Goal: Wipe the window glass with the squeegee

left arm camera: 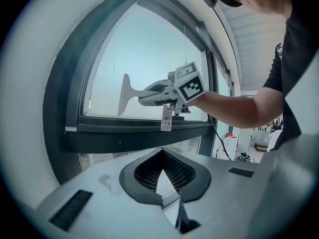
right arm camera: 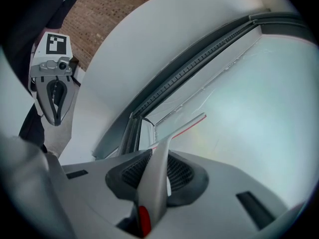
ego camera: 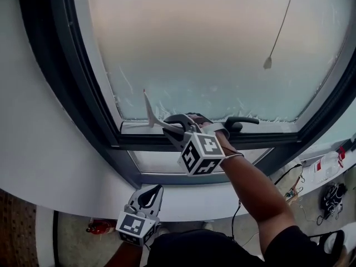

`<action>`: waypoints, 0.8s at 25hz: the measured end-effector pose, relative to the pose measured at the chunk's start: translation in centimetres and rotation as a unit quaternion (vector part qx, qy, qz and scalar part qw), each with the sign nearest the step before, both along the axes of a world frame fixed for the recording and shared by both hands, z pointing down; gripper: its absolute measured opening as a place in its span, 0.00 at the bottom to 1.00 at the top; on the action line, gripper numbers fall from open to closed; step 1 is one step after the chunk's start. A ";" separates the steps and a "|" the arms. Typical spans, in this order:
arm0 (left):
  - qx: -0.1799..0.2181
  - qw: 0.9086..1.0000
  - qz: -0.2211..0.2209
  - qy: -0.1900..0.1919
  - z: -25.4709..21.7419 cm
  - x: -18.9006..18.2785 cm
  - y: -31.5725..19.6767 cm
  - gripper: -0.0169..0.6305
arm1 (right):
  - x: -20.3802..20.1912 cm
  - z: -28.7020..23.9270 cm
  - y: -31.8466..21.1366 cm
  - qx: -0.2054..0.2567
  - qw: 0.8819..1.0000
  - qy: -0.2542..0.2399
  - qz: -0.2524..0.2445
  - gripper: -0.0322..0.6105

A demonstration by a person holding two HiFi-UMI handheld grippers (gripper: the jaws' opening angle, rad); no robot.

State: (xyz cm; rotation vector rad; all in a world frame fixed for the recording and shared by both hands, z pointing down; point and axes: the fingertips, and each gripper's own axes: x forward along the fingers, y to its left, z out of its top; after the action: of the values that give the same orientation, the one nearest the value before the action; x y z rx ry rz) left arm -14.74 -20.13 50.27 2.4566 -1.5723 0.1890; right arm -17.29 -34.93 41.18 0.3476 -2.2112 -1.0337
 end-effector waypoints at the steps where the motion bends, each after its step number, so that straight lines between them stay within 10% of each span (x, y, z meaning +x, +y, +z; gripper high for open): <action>1: 0.003 1.000 0.004 0.001 -0.2 0.5 -0.1 0.03 | 0.6 0.0 0.0 0.000 1.000 0.001 0.002 0.16; 20: 0.006 0.999 0.048 -0.005 -0.6 7.2 -1.4 0.03 | 13.3 -1.2 -2.0 0.012 0.998 0.015 0.062 0.16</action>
State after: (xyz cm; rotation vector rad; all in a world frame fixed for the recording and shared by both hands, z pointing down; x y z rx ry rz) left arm -7.55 -21.51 49.69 2.5455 -1.4654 0.2079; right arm -3.97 -36.95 39.95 0.4711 -2.1241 -0.9930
